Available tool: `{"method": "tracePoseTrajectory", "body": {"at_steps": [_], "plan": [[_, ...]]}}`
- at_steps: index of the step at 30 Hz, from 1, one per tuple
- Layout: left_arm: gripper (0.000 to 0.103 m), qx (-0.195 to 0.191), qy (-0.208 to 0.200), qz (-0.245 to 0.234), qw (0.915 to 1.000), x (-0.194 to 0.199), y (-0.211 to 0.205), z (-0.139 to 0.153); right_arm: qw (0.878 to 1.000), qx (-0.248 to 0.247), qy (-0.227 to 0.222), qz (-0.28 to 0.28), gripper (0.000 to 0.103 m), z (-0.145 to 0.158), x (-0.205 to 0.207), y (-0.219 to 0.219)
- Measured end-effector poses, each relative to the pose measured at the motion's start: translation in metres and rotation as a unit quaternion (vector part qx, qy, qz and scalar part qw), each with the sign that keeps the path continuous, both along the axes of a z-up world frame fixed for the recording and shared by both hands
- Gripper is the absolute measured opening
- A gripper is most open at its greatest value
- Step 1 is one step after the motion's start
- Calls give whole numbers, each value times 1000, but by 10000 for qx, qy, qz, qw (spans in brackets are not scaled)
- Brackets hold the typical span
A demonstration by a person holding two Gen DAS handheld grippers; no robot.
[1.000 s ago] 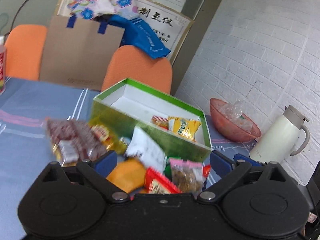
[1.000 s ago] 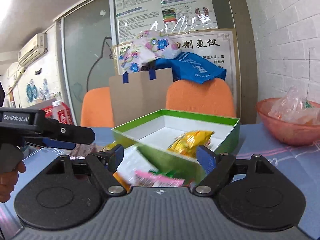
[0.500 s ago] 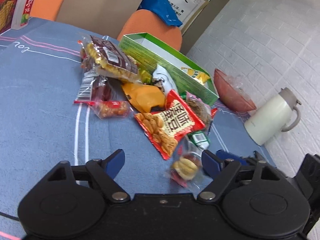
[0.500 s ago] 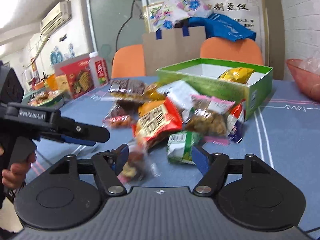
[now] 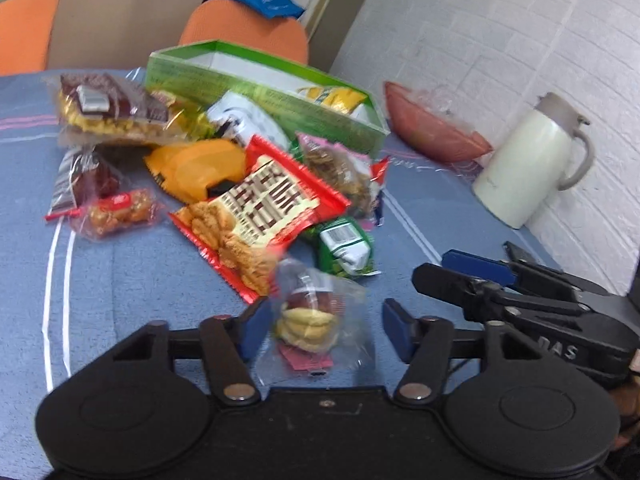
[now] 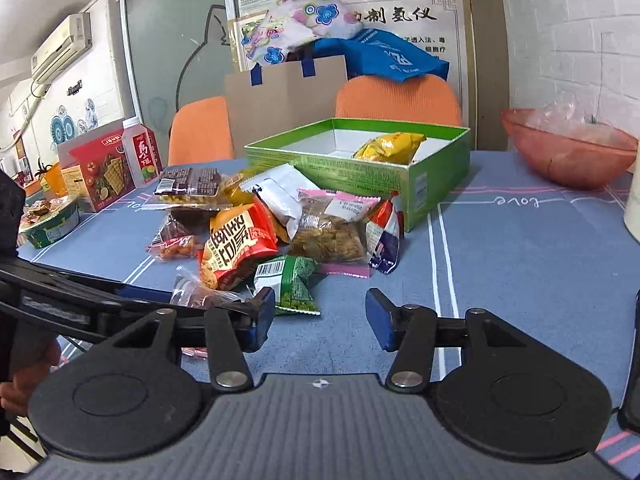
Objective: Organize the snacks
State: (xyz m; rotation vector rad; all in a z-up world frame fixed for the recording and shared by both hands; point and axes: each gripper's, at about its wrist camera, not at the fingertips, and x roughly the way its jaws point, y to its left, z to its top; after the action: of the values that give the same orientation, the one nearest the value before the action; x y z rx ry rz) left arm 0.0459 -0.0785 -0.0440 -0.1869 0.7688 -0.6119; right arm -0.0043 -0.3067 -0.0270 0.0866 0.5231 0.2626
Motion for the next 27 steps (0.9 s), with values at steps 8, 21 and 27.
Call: {"method": "tracePoseTrajectory", "body": {"at_steps": [8, 21, 27], "plan": [[63, -152, -4, 335, 9993, -7, 36, 10, 9998, -13, 73, 165, 86, -1, 11, 13], [103, -51, 9, 524, 9986, -16, 49, 4, 9982, -487, 238, 254, 86, -9, 41, 45], [93, -97, 45, 542, 9985, -10, 50, 2, 9977, -541, 341, 232, 86, -16, 48, 47]]}}
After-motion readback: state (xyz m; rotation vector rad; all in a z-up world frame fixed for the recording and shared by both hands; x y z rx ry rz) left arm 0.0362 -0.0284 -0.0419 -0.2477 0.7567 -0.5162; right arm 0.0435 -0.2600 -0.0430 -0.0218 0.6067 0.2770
